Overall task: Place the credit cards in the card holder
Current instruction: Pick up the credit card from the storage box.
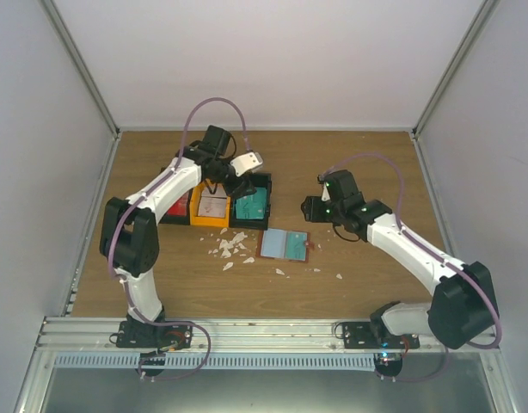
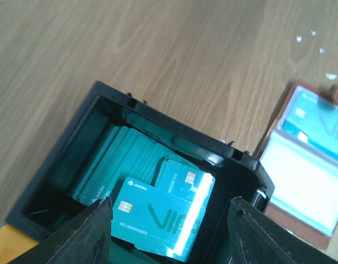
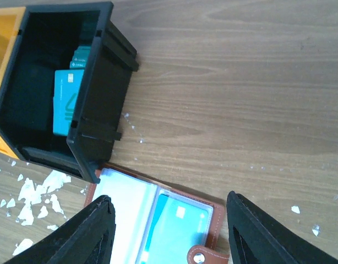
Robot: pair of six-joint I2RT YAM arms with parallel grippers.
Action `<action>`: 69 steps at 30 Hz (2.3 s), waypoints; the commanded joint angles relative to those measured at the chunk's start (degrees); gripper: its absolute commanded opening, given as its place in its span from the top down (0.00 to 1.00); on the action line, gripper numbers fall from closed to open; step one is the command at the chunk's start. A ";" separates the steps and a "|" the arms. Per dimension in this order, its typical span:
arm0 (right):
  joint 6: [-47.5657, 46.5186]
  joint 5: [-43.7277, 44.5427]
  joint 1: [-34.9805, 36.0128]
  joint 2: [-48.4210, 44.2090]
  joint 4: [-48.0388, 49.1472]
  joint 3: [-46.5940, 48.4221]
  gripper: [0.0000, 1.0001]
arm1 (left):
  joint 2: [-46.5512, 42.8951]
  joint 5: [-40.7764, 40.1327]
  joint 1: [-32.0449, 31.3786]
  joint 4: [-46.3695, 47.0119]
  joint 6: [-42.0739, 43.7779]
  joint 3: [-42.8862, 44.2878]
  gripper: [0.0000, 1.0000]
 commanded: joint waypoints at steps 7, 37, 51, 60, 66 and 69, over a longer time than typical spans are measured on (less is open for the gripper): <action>0.22 -0.85 -0.75 1.28 1.79 -0.92 0.43 | 6.55 -4.64 -5.11 -4.18 24.58 4.32 0.39; -1.16 -1.19 -0.98 6.91 2.25 -0.77 0.43 | 23.16 -23.07 -5.99 -13.18 29.65 15.22 0.36; -1.63 -1.81 -0.97 8.37 2.71 -0.02 0.43 | 22.76 -23.86 -6.61 -16.26 27.72 15.27 0.18; -1.94 -1.64 -0.98 7.76 2.45 -0.36 0.43 | 22.36 -24.40 -7.34 -18.26 27.54 15.53 0.26; -1.85 -1.42 -0.98 7.20 2.37 -0.52 0.43 | 20.48 -23.70 -7.44 -20.01 27.56 16.02 0.30; -1.94 -1.38 -0.97 7.14 2.34 -0.56 0.43 | 19.37 -23.41 -7.53 -20.34 27.45 15.93 0.30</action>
